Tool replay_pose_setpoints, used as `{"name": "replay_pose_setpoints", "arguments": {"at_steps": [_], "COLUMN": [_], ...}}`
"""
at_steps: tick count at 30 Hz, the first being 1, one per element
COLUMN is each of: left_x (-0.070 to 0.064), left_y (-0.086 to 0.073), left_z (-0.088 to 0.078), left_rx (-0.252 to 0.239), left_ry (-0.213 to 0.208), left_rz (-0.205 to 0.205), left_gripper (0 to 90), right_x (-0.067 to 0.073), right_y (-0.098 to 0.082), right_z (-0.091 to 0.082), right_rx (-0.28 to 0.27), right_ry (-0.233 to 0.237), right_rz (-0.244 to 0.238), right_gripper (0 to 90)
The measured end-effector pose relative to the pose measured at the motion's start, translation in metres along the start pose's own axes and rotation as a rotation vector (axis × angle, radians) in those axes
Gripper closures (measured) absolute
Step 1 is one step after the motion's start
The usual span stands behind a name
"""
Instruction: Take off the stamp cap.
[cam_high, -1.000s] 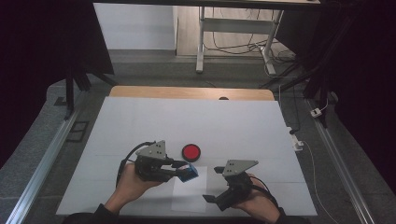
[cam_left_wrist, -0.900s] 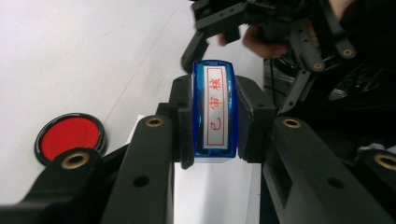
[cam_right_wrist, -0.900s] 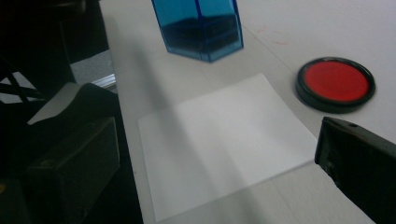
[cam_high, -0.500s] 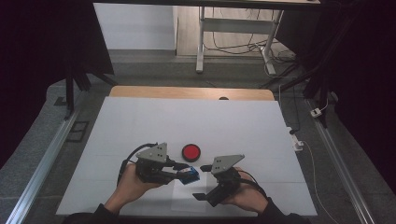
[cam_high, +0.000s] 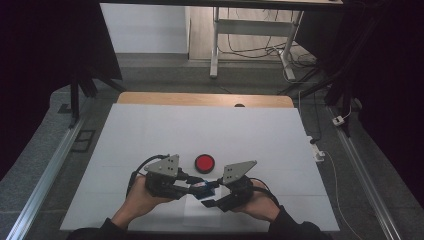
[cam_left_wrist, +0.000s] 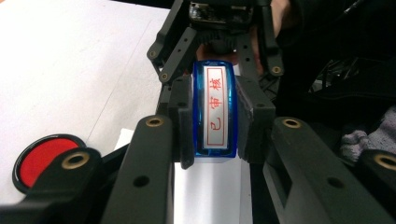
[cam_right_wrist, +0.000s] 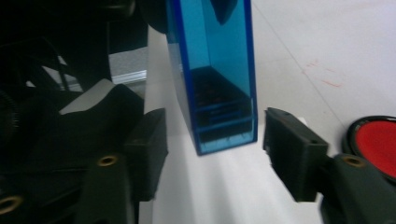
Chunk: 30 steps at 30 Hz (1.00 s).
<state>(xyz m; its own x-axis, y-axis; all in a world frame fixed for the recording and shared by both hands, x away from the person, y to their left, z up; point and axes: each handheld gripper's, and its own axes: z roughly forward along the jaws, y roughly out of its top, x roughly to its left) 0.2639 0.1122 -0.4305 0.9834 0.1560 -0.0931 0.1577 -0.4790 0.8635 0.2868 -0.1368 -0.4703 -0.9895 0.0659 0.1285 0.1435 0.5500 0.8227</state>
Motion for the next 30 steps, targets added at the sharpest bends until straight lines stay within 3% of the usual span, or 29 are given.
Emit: {"name": "replay_pose_setpoints", "arguments": {"at_steps": [15, 26, 30], "left_x": [-0.0015, -0.0026, -0.0036], "left_y": [-0.0003, -0.0004, 0.0001], "left_z": [-0.0012, -0.0032, -0.0041], "left_rx": [-0.023, -0.053, -0.056], "left_ry": [-0.012, -0.023, -0.015], "left_rz": [0.034, 0.062, 0.066], "left_gripper": [71.1, 71.0, 71.2], "right_x": [-0.0001, 0.0009, -0.0004], "right_y": [0.0036, 0.0049, 0.0049], "right_z": [-0.0016, -0.0047, -0.0046], "right_rx": [-0.020, -0.037, -0.049], "right_ry": [0.062, 0.091, 0.100], "right_rz": [-0.011, -0.016, 0.012], "right_gripper": [65.2, 68.9, 69.1]}}
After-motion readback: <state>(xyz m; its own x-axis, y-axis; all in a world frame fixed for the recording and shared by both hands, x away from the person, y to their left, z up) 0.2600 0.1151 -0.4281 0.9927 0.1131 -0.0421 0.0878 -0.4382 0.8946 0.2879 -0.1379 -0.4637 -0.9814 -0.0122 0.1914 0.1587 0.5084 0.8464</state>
